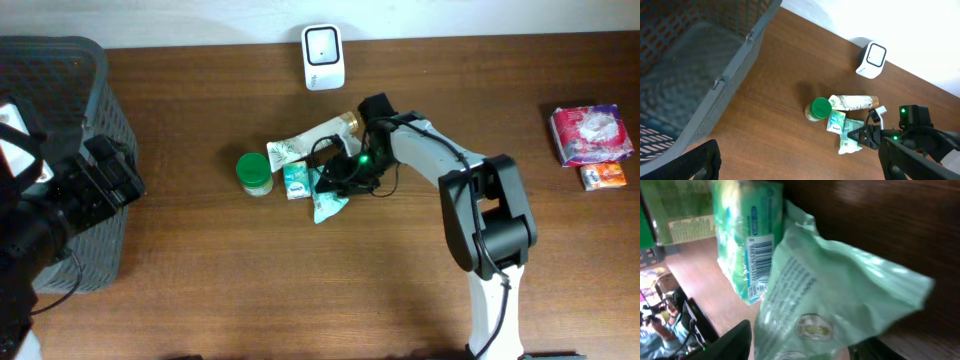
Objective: Scan the item barcode
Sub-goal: 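Reach the right gripper to the green wipes pack and grasp it, then lift the green wipes pack with the right gripper up to the scanner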
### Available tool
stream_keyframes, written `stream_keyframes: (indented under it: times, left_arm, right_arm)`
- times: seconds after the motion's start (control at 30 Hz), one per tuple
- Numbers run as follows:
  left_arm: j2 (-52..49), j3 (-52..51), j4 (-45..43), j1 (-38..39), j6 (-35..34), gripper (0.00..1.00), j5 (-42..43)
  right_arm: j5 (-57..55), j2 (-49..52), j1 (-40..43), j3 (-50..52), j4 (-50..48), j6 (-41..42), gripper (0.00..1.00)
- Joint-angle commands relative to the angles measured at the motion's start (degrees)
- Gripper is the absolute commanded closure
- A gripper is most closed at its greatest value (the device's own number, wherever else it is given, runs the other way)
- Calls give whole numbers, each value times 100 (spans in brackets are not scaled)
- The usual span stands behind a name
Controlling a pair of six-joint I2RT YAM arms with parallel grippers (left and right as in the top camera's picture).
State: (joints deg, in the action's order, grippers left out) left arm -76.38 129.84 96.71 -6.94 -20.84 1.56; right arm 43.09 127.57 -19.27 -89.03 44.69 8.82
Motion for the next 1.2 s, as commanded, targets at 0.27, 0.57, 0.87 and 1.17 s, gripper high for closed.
stream_keyframes:
  times: [0.27, 0.57, 0.87, 1.17]
  left_arm:
    - [2, -7, 0, -37, -57, 1, 42]
    - [0, -7, 0, -37, -57, 1, 42]
    - [0, -7, 0, -37, -57, 1, 42]
    - [0, -7, 0, -37, -57, 1, 42]
  right_arm:
    - [-763, -92, -116, -50, 258, 37, 96]
    - [-752, -732, 245, -1558, 179, -149, 96]
    - [214, -732, 476, -1683, -1766, -603, 96]
    - [1353, -732, 516, -1683, -1563, 1167, 96]
